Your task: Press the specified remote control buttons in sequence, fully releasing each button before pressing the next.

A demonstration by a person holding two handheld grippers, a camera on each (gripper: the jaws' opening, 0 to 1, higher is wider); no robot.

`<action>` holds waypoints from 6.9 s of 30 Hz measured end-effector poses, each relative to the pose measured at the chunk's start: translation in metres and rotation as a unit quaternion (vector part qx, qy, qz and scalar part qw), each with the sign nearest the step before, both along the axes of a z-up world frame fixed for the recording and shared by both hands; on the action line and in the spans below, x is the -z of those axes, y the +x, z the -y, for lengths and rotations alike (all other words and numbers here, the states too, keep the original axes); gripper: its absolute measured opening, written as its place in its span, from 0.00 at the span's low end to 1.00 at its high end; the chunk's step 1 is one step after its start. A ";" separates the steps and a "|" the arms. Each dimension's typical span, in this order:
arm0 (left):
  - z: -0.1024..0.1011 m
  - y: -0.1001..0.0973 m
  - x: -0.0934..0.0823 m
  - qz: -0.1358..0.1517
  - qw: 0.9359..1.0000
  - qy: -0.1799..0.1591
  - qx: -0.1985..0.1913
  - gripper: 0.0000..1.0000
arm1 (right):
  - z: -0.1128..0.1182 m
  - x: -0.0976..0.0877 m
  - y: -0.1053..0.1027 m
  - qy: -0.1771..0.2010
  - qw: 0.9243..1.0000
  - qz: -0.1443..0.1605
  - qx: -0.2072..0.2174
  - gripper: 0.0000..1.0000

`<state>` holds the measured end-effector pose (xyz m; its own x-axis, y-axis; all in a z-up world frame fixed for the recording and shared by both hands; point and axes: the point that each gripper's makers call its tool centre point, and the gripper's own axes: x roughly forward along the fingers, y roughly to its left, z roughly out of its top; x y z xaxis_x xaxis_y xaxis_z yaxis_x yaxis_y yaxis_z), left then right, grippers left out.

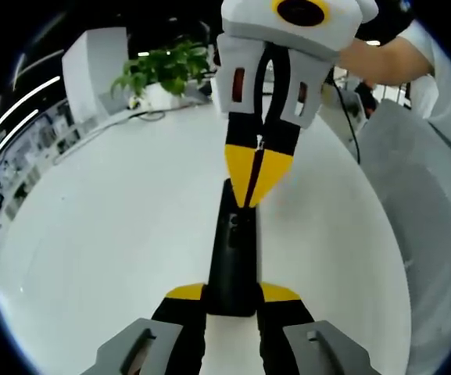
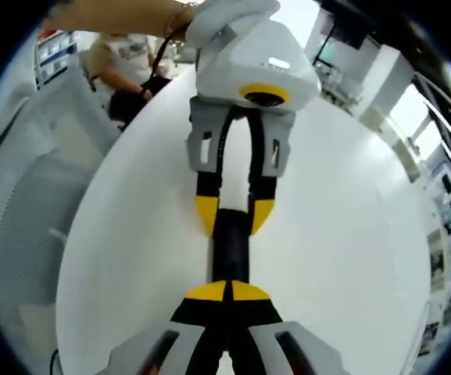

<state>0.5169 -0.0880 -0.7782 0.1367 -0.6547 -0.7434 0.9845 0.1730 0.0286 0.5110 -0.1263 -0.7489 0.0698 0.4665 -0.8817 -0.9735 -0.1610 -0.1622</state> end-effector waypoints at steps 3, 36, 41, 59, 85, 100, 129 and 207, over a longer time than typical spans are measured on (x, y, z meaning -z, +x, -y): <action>0.000 0.000 0.000 0.000 1.000 -0.001 0.000 0.24 | -0.001 -0.001 0.001 0.000 1.000 0.001 -0.001 0.00; 0.000 0.000 0.000 -0.001 1.000 -0.004 0.003 0.24 | -0.005 0.007 0.009 -0.009 1.000 0.003 -0.017 0.00; 0.000 0.000 0.000 -0.001 1.000 -0.006 0.003 0.24 | -0.008 0.010 0.009 -0.011 1.000 0.000 -0.022 0.00; -0.001 0.000 0.000 0.001 1.000 -0.010 0.003 0.24 | -0.011 0.019 0.007 -0.021 0.999 -0.007 -0.029 0.00; -0.001 -0.001 0.001 0.002 1.000 -0.010 0.006 0.24 | -0.011 0.024 0.006 -0.028 0.999 -0.029 -0.011 0.00; -0.001 0.000 0.000 0.001 1.000 -0.008 0.006 0.24 | -0.011 0.024 0.007 -0.041 0.999 -0.024 -0.015 0.00; -0.001 0.000 0.000 0.000 1.000 -0.003 0.007 0.24 | -0.013 0.007 0.008 -0.010 1.000 0.011 -0.020 0.00; 0.000 -0.001 0.000 0.005 1.000 0.000 0.009 0.24 | -0.021 0.023 0.003 -0.013 0.999 0.000 -0.036 0.00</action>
<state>0.5159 -0.0875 -0.7783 0.1321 -0.6574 -0.7419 0.9872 0.1548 0.0387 0.5137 -0.1055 -0.7718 0.0369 0.4467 -0.8939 -0.9592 -0.2350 -0.1570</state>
